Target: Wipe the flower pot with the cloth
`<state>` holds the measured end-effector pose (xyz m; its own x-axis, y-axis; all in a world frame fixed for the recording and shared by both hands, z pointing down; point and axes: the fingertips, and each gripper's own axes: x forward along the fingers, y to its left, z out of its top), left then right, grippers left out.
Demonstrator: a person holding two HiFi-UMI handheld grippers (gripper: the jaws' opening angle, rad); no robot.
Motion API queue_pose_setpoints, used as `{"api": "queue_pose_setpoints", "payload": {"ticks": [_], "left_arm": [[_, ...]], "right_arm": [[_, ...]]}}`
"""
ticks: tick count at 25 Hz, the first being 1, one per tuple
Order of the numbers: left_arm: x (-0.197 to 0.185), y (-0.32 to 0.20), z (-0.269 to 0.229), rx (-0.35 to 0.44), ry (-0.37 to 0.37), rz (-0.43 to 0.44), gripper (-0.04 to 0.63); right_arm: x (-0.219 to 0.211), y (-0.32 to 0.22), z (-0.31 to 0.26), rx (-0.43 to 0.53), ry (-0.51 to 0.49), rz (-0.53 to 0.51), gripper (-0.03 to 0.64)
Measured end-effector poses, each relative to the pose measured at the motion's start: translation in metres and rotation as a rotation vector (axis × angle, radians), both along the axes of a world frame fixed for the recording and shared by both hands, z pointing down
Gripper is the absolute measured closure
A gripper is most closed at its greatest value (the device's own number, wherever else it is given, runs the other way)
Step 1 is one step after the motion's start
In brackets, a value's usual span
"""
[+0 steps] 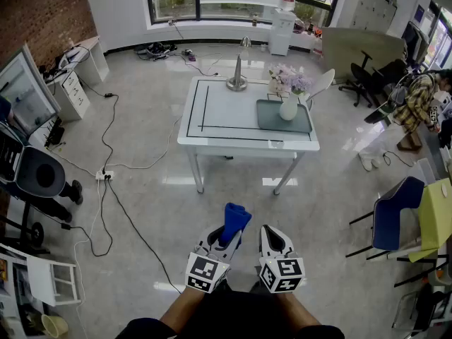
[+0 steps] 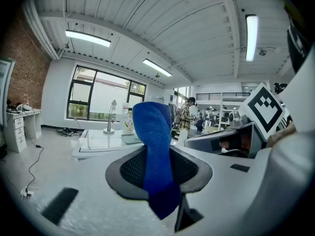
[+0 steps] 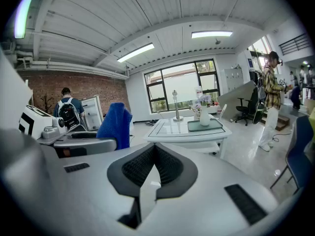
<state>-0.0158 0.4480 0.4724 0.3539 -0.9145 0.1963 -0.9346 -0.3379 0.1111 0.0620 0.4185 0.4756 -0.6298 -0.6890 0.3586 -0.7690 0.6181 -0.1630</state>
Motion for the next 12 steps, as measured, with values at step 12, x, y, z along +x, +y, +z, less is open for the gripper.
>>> {"api": "queue_pose_setpoints", "payload": {"ticks": [12], "left_arm": [[-0.01, -0.008, 0.009, -0.025, 0.025, 0.02, 0.474]], "right_arm": [[-0.005, -0.001, 0.002, -0.017, -0.025, 0.037, 0.607]]}}
